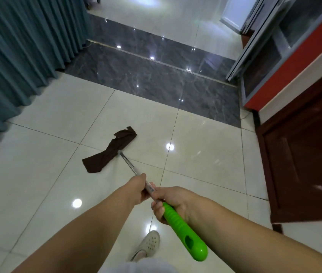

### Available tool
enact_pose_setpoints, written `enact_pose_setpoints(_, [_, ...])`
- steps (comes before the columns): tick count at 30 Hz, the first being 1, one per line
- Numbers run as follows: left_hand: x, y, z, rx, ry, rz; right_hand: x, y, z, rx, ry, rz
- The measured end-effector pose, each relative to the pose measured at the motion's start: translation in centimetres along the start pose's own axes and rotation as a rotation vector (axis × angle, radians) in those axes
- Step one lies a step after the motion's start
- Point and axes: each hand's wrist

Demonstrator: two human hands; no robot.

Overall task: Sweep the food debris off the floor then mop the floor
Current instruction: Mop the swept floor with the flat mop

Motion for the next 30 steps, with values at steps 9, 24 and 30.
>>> enact_pose_setpoints(9, [-8.0, 3.2, 5.4, -0.035, -0.134, -0.001, 4.4, 3.1, -10.5, 0.024, -0.193, -0.007])
enact_pose_setpoints(24, [-9.7, 12.1, 14.8, -0.140, -0.377, 0.170, 2.8, 11.4, -20.7, 0.060, -0.328, -0.079])
enact_pose_setpoints(30, [-9.4, 13.9, 15.6, -0.154, -0.331, 0.183, 3.6, 13.9, -20.8, 0.102, -0.358, -0.077])
Point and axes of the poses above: each hand's wrist, its own y-axis away from the middle knuckle, its own x-axis out of the palm, z = x × y, and after that the axes turned 5 degrees about -z, right-handed
